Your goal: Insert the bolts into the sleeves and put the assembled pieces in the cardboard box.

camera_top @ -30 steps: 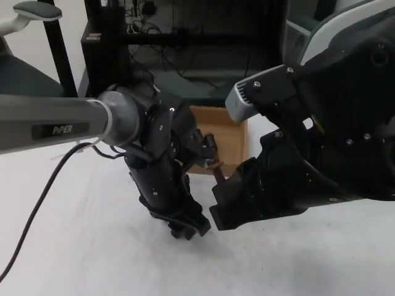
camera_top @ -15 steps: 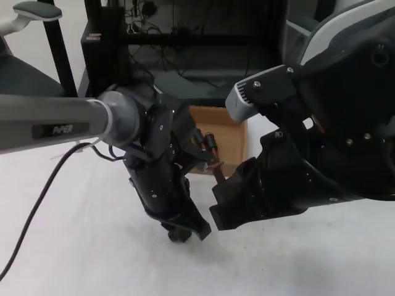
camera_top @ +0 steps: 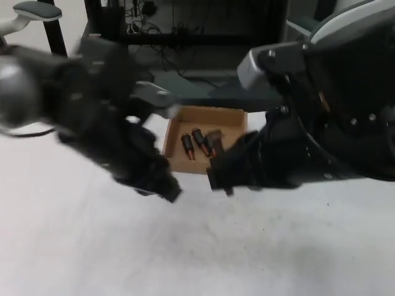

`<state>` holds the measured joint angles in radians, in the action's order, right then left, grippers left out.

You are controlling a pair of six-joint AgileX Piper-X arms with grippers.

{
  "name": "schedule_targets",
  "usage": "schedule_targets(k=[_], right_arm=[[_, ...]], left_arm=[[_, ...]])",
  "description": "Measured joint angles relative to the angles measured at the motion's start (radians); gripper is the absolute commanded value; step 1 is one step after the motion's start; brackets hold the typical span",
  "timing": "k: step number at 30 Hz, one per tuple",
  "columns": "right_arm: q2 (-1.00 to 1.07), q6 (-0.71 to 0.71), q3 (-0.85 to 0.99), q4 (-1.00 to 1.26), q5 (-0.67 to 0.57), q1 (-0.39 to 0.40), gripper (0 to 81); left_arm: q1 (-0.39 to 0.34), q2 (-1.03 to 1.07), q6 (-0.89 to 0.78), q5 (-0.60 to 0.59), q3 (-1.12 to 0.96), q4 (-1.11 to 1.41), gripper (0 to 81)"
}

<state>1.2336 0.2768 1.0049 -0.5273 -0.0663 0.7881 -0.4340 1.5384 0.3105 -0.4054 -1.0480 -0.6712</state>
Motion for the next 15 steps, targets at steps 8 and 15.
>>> schedule_targets(k=[8, 15], right_arm=[[0.038, 0.1, 0.0, 0.172, 0.0, -0.01, 0.4], [0.093, 0.242, -0.002, 0.337, -0.017, -0.077, 0.4]], left_arm=[[0.044, -0.299, -0.1, -0.155, 0.213, 0.2, 1.7], [0.044, -0.43, -0.231, -0.268, 0.273, 0.398, 1.7]])
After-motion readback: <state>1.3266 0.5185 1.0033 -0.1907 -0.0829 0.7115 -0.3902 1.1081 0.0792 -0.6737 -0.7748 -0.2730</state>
